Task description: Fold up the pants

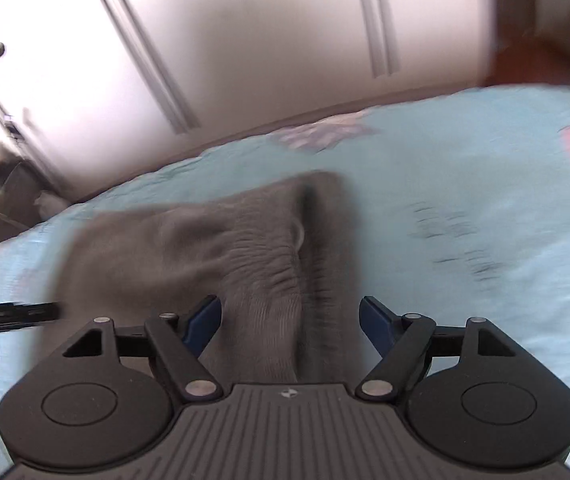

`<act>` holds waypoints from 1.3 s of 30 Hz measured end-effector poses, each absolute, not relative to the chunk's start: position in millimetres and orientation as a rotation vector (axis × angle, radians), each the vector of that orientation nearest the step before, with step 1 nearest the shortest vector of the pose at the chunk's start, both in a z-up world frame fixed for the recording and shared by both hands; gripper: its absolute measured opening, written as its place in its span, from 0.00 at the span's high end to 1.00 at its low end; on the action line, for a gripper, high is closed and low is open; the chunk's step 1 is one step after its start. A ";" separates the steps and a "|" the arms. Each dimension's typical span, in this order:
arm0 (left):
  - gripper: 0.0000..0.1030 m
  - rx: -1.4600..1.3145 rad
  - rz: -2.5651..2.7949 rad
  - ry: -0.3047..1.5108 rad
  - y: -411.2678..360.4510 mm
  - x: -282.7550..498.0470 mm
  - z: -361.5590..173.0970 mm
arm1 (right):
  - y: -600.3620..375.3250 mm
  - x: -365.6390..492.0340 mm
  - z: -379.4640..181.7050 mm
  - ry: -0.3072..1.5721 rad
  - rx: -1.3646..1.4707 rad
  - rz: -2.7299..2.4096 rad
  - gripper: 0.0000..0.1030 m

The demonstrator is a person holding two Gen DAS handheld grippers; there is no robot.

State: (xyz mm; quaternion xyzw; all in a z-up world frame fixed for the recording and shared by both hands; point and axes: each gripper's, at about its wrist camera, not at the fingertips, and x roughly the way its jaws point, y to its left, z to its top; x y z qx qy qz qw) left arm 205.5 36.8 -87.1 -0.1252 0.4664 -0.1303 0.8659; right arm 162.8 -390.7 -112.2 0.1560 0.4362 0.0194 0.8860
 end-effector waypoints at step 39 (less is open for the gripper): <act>0.14 -0.498 -0.114 0.885 85.1 27.4 -84.5 | -312.3 69.6 -156.6 0.919 0.753 0.372 0.74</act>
